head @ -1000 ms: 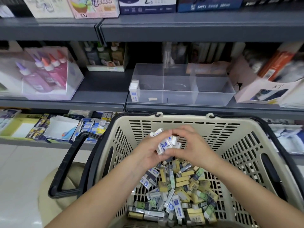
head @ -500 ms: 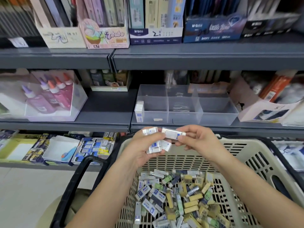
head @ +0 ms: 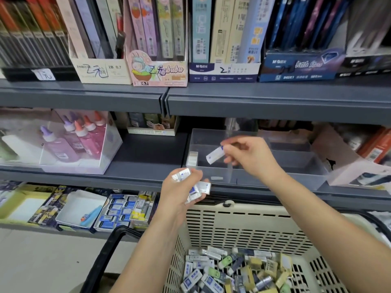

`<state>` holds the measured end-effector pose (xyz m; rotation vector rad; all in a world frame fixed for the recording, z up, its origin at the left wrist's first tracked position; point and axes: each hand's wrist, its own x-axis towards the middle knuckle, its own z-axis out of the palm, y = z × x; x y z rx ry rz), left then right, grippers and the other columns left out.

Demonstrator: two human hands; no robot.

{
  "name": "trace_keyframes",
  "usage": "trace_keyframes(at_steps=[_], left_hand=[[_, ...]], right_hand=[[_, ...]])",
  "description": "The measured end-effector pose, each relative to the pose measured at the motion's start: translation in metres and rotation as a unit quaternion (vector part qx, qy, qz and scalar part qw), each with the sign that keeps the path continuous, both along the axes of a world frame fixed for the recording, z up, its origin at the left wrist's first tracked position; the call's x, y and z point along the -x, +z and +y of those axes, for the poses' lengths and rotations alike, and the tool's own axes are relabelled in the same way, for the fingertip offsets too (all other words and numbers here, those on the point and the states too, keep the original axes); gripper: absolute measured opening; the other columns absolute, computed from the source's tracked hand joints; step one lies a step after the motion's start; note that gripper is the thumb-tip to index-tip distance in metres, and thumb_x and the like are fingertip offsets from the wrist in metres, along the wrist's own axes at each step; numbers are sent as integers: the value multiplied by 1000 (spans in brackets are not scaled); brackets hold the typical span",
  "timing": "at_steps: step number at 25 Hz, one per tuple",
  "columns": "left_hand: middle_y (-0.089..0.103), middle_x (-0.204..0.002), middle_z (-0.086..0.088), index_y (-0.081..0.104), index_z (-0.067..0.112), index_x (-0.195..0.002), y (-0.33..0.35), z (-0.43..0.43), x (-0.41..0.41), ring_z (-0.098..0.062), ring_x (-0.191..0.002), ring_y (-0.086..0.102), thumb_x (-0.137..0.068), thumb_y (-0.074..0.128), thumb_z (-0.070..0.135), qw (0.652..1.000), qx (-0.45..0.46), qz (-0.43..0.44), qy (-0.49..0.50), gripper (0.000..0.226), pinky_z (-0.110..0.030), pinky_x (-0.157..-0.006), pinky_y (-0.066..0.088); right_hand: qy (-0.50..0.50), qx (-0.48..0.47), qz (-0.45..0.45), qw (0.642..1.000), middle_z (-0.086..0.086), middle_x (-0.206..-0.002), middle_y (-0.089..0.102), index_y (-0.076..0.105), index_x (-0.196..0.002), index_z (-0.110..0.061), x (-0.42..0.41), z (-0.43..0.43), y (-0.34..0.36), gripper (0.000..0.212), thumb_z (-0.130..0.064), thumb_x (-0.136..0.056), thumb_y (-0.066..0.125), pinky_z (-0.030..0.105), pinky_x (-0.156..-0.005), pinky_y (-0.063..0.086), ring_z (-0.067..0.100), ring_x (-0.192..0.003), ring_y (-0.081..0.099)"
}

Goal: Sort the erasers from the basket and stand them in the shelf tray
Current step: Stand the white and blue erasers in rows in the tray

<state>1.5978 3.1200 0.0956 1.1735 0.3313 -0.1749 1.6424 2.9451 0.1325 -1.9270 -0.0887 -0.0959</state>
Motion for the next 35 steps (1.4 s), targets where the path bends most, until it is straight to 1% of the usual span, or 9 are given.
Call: trace_keyframes(at_steps=[5, 7, 9, 11, 13, 19, 26, 31, 35], left_hand=[[73, -84, -11, 61, 14, -92, -4, 5, -10, -16, -70, 69, -78, 72, 12, 998, -28, -4, 58, 18, -24, -54, 55], [74, -82, -10, 60, 14, -92, -9, 6, -10, -16, -69, 69, -78, 72, 13, 997, -32, -12, 63, 18, -24, -53, 55], [74, -75, -6, 60, 15, -90, -11, 8, -10, -13, -65, 69, -78, 72, 14, 997, -42, -22, 62, 17, -23, -51, 53], [73, -72, -4, 61, 15, -87, -12, 12, -11, -11, -61, 68, -77, 73, 14, 996, -50, -16, 66, 16, -22, -50, 52], [72, -73, -5, 61, 15, -88, -13, 14, -12, -12, -61, 68, -77, 73, 14, 997, -48, -9, 62, 16, -22, -50, 52], [73, -72, -3, 58, 11, -95, -13, 12, -12, -11, -62, 68, -82, 71, 22, 999, -22, -7, 38, 21, -23, -52, 54], [70, -81, -8, 60, 18, -100, -14, 15, -17, -11, -61, 67, -80, 72, 17, 997, -3, -10, 82, 23, -23, -51, 52], [73, -76, -1, 61, 23, -103, -16, 10, -18, -11, -67, 70, -80, 72, 15, 999, -30, -17, 32, 27, -24, -52, 53], [73, -77, 0, 59, 26, -104, -15, 4, -17, -14, -72, 70, -81, 70, 17, 999, -33, -27, -3, 27, -25, -55, 53]], right_hand=[[-1, 45, 78, 996, -3, -65, 65, 60, -86, -23, -55, 22, 3, 18, -6, -88, 59, 17, -51, 53, 5, -47, 64], [4, 131, 51, 990, -11, -60, 62, 58, -81, -27, -64, 24, 4, 13, -16, -89, 59, 14, -48, 50, 0, -42, 57], [11, 260, -1, 965, -20, -64, 57, 59, -78, -32, -68, 25, 8, 9, -29, -86, 60, 13, -52, 42, -2, -54, 53], [33, 314, -6, 949, -15, -78, 61, 61, -83, -33, -71, 27, 13, 3, -32, -86, 60, 20, -62, 42, 4, -72, 56], [59, 325, 19, 944, -6, -89, 68, 61, -85, -27, -73, 32, 15, 5, -28, -88, 57, 23, -64, 46, 11, -78, 64], [67, 301, 37, 951, 4, -89, 69, 54, -90, -18, -77, 46, 11, 3, -16, -89, 56, 24, -66, 49, 16, -75, 67], [79, 348, 24, 934, -5, -94, 61, 62, -96, -25, -79, 55, 0, 11, -19, -88, 58, 23, -75, 43, 16, -86, 59], [69, 370, 28, 926, -2, -102, 67, 65, -100, -19, -77, 61, -15, 14, -15, -89, 57, 19, -74, 38, 11, -83, 56], [68, 369, 44, 926, -3, -112, 66, 64, -108, -23, -71, 51, -23, 21, -17, -93, 50, 24, -84, 45, 17, -101, 60]])
